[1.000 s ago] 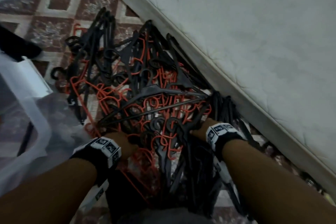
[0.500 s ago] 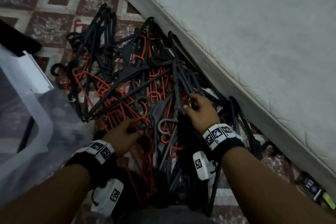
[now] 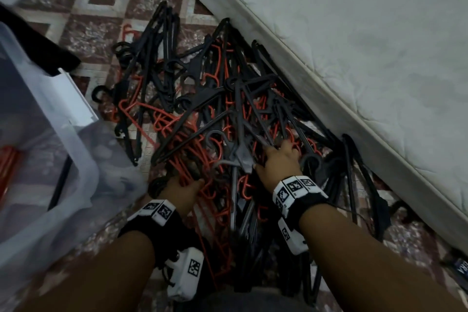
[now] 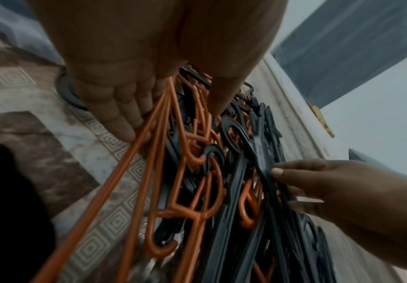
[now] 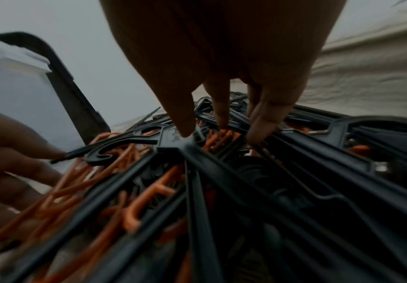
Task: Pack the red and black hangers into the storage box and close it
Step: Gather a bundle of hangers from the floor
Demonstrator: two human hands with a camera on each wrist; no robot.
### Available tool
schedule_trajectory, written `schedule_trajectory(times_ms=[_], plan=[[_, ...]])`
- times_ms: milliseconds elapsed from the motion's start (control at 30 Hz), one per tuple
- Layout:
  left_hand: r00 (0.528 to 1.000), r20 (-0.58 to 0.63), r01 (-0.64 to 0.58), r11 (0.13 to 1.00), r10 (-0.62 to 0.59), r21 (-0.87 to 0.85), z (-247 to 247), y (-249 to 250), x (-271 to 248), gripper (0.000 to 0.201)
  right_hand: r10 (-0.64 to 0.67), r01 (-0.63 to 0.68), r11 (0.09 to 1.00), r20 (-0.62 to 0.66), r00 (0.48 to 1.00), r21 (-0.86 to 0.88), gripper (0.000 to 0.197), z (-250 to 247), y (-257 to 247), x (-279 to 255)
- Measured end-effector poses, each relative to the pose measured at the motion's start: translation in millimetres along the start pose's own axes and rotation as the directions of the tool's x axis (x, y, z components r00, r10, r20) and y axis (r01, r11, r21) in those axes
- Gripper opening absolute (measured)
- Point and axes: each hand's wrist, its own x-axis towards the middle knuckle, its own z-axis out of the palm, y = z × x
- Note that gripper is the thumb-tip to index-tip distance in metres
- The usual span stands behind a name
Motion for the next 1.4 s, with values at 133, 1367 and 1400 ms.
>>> schedule_trajectory(times_ms=[133,1367,1400], plan=[[0.997,-0.016,-0.072,0.987,0.071,-0.140,1,1,18,0.079,0.029,-0.036,0.989,-0.054,0.998,-0.143,0.071,8,-10,0],[0.751,0.164,-0.616,0.768,0.640,-0.177,-40,62,-79,0.057,-0.437,0.301,0.521,-0.053,0.898,0.799,0.122,-51,-40,-55],[0.730,0.202,-0.634,0.758,0.653,-0.156,-45,69,-90,0.051,-0.461,0.339,0.498,-0.087,0.883,0.798,0.118,-60,-39,-57]])
